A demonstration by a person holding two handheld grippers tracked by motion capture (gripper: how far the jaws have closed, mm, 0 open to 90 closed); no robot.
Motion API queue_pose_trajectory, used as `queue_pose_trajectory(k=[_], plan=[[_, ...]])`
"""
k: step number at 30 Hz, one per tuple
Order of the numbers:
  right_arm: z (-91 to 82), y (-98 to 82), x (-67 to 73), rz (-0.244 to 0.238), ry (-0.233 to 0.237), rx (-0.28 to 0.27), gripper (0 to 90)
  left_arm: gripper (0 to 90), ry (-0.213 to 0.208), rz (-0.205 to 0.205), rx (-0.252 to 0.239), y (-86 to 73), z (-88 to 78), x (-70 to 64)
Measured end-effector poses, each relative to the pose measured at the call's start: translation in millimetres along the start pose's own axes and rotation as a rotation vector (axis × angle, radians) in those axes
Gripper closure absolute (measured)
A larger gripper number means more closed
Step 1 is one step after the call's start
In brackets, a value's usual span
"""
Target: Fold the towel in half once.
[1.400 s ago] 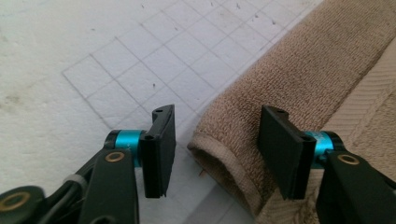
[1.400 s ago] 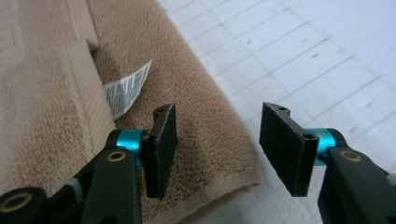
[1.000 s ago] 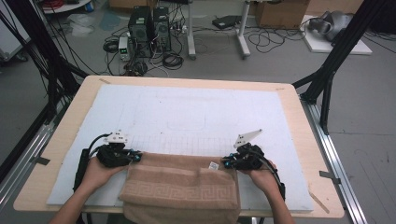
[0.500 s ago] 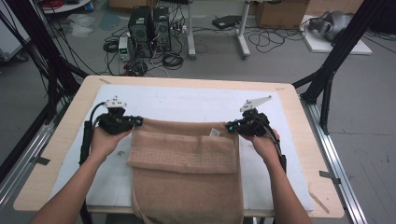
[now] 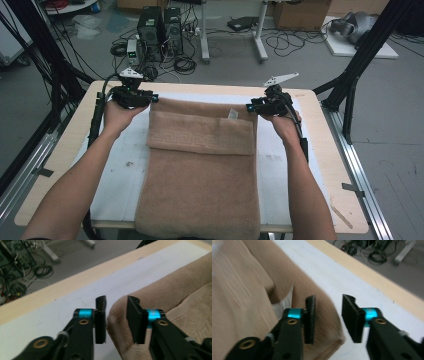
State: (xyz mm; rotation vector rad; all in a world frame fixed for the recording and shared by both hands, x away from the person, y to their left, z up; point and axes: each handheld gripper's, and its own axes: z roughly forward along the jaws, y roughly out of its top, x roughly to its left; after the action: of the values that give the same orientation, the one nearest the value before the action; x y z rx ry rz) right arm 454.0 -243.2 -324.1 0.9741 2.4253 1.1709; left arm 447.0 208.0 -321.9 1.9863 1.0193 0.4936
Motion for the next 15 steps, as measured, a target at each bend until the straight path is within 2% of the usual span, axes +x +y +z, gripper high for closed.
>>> queue_pose_trajectory(k=[1,3,7,9,11,15], plan=[[1.8,-3.5,-0.5,0.014,0.002,0.008,57.3,66.3,0.000,-0.002,-0.002,-5.7,0.4,-0.1],[4.7,-11.3,3.0,0.002,0.004,0.023,55.8,64.5,0.002,-0.010,0.012,-16.3,0.6,0.6],[9.3,-26.3,13.5,-0.008,0.017,0.064,53.0,63.3,-0.032,-0.011,0.027,-37.2,0.6,-3.9],[12.0,-30.9,17.4,0.014,0.039,0.107,49.7,63.2,-0.049,-0.001,0.034,-47.8,1.8,-8.0],[12.3,-36.7,25.4,-0.015,0.033,0.101,51.7,62.8,-0.057,-0.001,0.047,-57.9,4.8,-10.3],[17.7,-49.8,31.4,-0.008,0.042,0.091,52.6,61.9,-0.073,-0.001,0.064,-72.5,15.2,-14.2]])
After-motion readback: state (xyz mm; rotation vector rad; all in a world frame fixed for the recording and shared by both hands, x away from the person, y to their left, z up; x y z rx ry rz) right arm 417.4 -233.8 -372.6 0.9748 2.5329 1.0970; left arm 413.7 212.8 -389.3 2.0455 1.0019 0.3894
